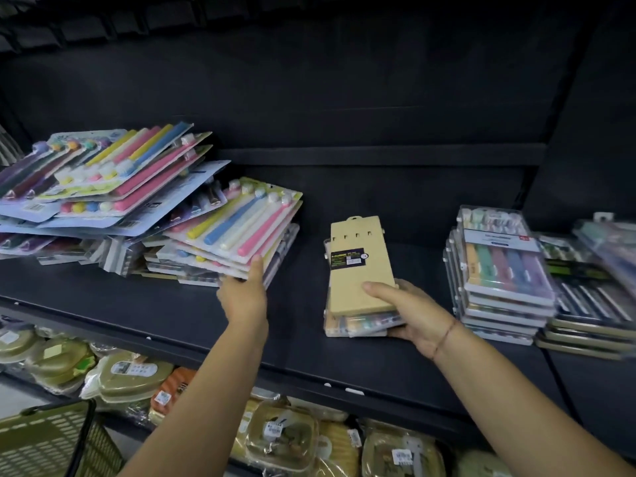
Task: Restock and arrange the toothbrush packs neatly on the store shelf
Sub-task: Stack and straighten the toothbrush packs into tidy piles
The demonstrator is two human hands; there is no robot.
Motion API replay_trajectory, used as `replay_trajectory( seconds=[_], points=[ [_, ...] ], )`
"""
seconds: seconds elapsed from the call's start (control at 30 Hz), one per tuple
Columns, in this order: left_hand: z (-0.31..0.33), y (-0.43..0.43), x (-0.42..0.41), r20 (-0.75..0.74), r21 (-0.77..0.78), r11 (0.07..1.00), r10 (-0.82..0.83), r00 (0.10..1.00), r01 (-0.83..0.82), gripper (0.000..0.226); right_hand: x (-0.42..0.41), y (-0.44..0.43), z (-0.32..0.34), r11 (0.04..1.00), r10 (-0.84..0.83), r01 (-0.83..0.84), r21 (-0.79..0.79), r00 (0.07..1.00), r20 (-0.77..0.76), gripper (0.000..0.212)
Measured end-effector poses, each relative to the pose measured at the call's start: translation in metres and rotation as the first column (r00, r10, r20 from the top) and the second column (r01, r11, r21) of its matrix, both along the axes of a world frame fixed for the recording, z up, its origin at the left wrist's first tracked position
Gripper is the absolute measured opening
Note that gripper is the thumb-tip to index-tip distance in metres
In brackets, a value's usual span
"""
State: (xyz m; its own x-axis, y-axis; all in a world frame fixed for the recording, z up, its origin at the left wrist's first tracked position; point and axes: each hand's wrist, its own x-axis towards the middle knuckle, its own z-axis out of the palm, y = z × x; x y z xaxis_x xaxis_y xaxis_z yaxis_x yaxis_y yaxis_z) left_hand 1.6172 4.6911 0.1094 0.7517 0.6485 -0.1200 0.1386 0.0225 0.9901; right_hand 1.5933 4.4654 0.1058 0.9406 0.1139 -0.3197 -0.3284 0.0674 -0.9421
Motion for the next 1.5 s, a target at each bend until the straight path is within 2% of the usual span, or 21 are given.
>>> replay_trajectory(
  seconds=[0.1,0.17,0.27,0.33,0.4,0.5,0.57,0.63,0.7,0.77,0.87,0.97,1.07,1.17,1.23,1.3,1.37,1.43,1.5],
  points=[
    [-0.001,-0.022,-0.018,-0.151,-0.115,0.989,-0.113,0.982,0.097,0.059,-0.005,-0.009,-0.002,0.997,-0.021,0.020,-0.075,1.000,-0.003,0.040],
    [-0.001,-0.046,-0.033,-0.184,-0.186,0.958,-0.251,0.950,0.217,0.049,-0.010,-0.012,-0.001,0.992,0.010,-0.011,-0.123,1.000,-0.007,0.041],
    [0.005,-0.079,-0.050,-0.085,-0.245,0.854,-0.490,0.868,0.458,0.034,-0.021,-0.011,-0.001,0.978,0.057,-0.045,-0.202,0.997,0.056,0.035],
    [0.007,-0.090,-0.055,-0.007,-0.199,0.794,-0.588,0.809,0.575,0.021,-0.030,-0.006,-0.002,0.950,0.053,-0.008,-0.313,0.990,0.133,0.043],
    [0.011,-0.097,-0.062,0.064,-0.157,0.784,-0.598,0.799,0.600,0.023,-0.037,-0.007,-0.006,0.927,0.054,0.014,-0.375,0.984,0.171,0.057],
    [0.017,-0.104,-0.073,0.079,-0.112,0.811,-0.569,0.819,0.574,0.027,-0.049,-0.008,-0.001,0.965,0.029,0.039,-0.260,0.967,0.253,0.024],
    [0.018,-0.107,-0.080,0.087,-0.103,0.818,-0.559,0.825,0.566,0.022,-0.056,-0.007,0.003,0.977,-0.014,0.085,-0.196,0.940,0.340,0.030],
    [0.021,-0.106,-0.084,0.072,-0.122,0.819,-0.556,0.828,0.561,0.027,-0.061,-0.003,0.011,0.965,-0.012,0.116,-0.234,0.914,0.406,0.038],
    [0.028,-0.102,-0.086,0.034,-0.139,0.801,-0.584,0.811,0.583,0.040,-0.064,0.002,0.017,0.939,0.068,0.091,-0.333,0.896,0.438,0.051],
    [0.039,-0.097,-0.088,0.033,-0.151,0.750,-0.647,0.761,0.644,0.047,-0.067,0.006,0.021,0.952,0.132,0.017,-0.305,0.878,0.460,0.062],
    [0.055,-0.089,-0.086,0.040,-0.177,0.700,-0.698,0.715,0.692,0.039,-0.074,0.013,0.017,0.934,0.299,-0.151,-0.322,0.826,0.477,0.074],
    [0.062,-0.078,-0.080,-0.055,-0.162,0.768,-0.634,0.771,0.620,0.034,-0.078,0.015,0.019,0.890,0.391,-0.184,-0.418,0.779,0.490,0.058],
    [0.059,-0.070,-0.081,0.014,-0.205,0.846,-0.500,0.866,0.492,0.017,-0.085,0.011,0.023,0.909,0.297,-0.074,-0.411,0.807,0.511,0.048],
    [0.059,-0.082,-0.089,0.153,-0.217,0.843,-0.468,0.870,0.492,0.014,-0.099,0.002,0.027,0.936,0.071,0.125,-0.330,0.849,0.523,0.060],
    [0.062,-0.101,-0.094,0.238,-0.222,0.831,-0.461,0.855,0.510,0.017,-0.110,-0.009,0.038,0.966,-0.017,0.132,-0.223,0.891,0.453,0.052],
    [0.066,-0.128,-0.097,0.287,-0.225,0.804,-0.486,0.826,0.551,0.022,-0.120,-0.024,0.049,0.994,-0.090,0.108,-0.026,0.917,0.388,0.033],
    [0.070,-0.157,-0.100,0.287,-0.189,0.772,-0.547,0.786,0.606,0.028,-0.128,-0.046,0.056,0.974,-0.210,0.165,0.152,0.910,0.357,0.025],
    [0.071,-0.182,-0.099,0.269,-0.099,0.736,-0.628,0.730,0.670,0.030,-0.133,-0.072,0.062,0.935,-0.330,0.258,0.242,0.883,0.334,0.020],
    [0.070,-0.203,-0.092,0.222,0.076,0.702,-0.704,0.674,0.708,0.029,-0.136,-0.104,0.063,0.887,-0.452,0.385,0.256,0.838,0.305,0.013]
  ],
)
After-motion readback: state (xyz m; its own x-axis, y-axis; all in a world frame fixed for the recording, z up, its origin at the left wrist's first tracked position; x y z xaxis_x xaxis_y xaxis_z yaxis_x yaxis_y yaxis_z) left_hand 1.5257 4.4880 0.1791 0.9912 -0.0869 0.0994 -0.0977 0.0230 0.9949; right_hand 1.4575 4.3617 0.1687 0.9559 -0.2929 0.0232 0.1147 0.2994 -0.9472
